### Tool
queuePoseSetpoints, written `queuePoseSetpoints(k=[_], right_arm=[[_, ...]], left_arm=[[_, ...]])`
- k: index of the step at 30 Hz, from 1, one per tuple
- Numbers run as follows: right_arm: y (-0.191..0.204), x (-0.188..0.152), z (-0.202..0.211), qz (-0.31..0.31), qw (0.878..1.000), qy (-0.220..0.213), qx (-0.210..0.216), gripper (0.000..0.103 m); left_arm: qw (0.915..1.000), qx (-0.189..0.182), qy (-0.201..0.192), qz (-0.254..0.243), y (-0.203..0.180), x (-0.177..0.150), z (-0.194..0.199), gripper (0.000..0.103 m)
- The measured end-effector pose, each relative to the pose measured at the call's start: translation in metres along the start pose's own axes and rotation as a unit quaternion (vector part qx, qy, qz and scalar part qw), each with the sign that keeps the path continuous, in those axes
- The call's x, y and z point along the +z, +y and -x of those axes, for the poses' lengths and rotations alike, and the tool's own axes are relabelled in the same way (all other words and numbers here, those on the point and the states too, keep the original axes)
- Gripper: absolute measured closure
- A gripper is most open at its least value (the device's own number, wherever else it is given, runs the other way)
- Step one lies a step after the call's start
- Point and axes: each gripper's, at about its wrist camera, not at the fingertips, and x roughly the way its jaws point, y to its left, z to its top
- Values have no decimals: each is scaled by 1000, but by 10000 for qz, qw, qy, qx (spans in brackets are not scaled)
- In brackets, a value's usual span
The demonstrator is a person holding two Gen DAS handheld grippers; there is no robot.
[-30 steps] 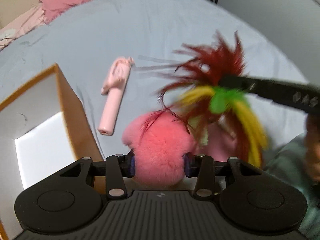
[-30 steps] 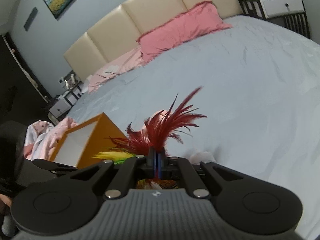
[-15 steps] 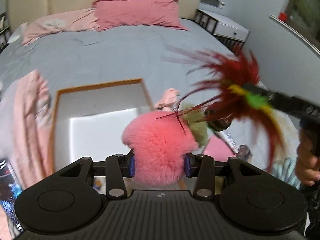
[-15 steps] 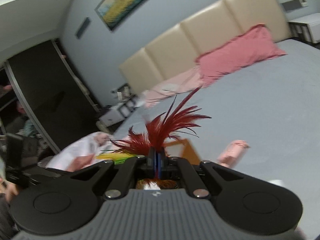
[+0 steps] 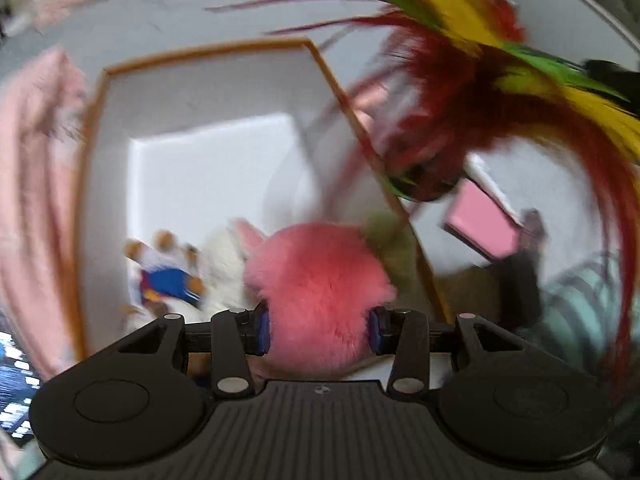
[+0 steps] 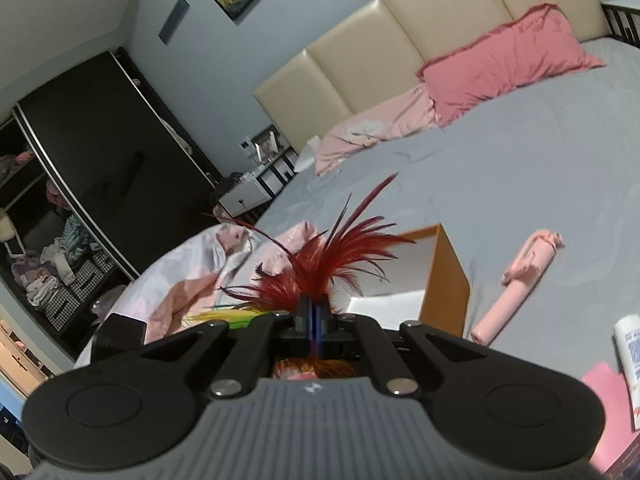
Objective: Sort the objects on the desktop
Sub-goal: 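Carry the feather toy and pink ball over the cardboard box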
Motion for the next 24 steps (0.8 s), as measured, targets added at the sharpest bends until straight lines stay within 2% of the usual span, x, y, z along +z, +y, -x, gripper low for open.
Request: queuePoseSetpoints(k=[3, 6, 10, 17, 24], right_arm=[[-4, -4, -9, -108, 9998, 131, -78, 102], [-4, -8, -16, -171, 9995, 228, -105, 102], [-4, -11, -24, -116, 9993, 305, -203, 102], [-7, -16, -42, -90, 9985, 439, -330, 102], [-1, -19, -62, 235, 9964, 548, -601, 102]], left_arm=[[9999, -3, 91, -118, -3, -2, -12, 53], [9996, -215, 158, 33, 1, -3, -21, 53], [9991, -323, 196, 178, 9, -3, -25, 54], [9994, -261, -80, 189, 15, -8, -5, 54], [9988, 3, -457, 182, 27, -18, 26, 54]])
